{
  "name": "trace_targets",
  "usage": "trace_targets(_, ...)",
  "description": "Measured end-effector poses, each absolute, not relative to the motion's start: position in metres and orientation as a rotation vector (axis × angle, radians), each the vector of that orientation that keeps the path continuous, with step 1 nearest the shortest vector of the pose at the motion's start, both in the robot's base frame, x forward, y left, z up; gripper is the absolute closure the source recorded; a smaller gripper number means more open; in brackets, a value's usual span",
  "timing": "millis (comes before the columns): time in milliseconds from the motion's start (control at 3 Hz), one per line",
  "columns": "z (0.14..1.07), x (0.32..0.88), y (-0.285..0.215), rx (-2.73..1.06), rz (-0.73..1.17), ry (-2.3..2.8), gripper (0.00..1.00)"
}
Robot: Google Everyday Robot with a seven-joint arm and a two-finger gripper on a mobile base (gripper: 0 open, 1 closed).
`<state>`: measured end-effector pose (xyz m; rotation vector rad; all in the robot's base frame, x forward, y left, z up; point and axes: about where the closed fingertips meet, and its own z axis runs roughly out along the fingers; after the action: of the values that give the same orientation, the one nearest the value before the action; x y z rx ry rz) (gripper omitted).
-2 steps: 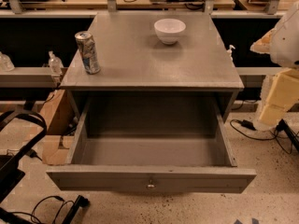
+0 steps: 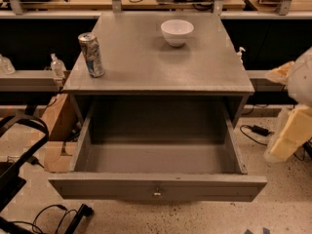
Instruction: Close top drawer
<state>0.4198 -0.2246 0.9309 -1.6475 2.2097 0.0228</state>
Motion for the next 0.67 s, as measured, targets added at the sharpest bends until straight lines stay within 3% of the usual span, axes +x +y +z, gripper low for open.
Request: trace_targets(667,0.818,0.382,-0.237,-1.474,0.170,2.163,0.00)
